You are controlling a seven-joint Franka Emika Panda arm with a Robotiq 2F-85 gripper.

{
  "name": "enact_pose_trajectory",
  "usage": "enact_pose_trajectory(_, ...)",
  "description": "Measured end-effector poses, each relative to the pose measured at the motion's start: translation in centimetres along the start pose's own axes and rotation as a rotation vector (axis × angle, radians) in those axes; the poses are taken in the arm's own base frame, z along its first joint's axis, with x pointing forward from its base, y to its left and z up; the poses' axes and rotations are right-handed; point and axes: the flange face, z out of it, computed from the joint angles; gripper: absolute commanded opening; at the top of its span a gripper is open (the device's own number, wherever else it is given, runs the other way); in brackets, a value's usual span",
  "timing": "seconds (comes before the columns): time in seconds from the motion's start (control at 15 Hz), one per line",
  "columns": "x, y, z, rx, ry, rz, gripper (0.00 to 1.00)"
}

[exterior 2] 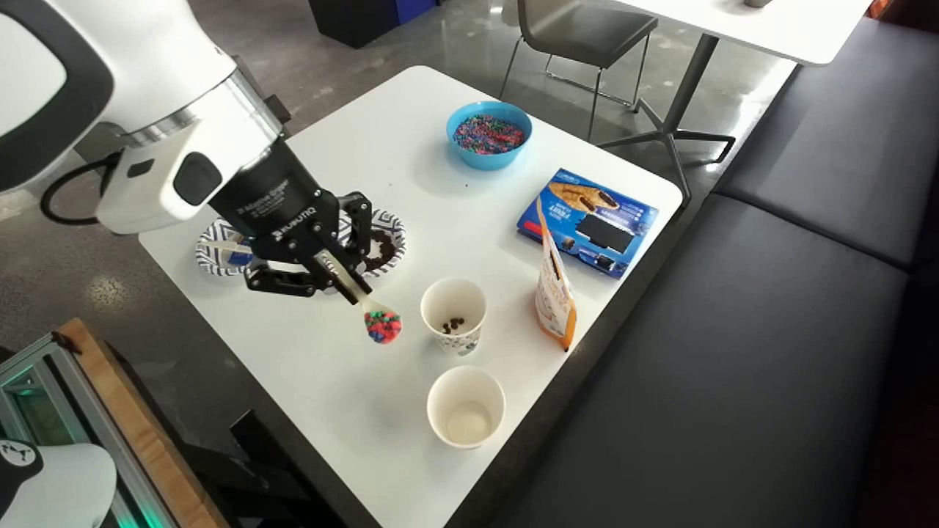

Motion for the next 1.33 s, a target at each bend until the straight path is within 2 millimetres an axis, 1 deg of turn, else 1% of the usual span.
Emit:
enact_pose_trajectory(0.07, 0.0, 0.0, 0.0, 0.000, 0.001, 0.001, 0.14)
enact_pose_trajectory(0.13, 0.0, 0.0, 0.0, 0.000, 0.001, 0.002, 0.04)
enact_pose_trajectory(0.33, 0.0, 0.0, 0.0, 0.000, 0.001, -0.001, 0.04)
enact_pose_trajectory(0.47, 0.4, -0.2, 0.0, -0.001, -0.001, 0.005, 0.04)
enact_pose_trajectory(0.67, 2.3, -0.5, 0.4, -0.010, -0.004, 0.049, 0.04)
enact_pose_trajectory(0.87, 4.3, -0.7, 1.3, -0.030, -0.007, 0.097, 0.04)
enact_pose_trajectory(1.33, 7.0, -1.2, 3.7, -0.084, -0.017, 0.168, 0.04)
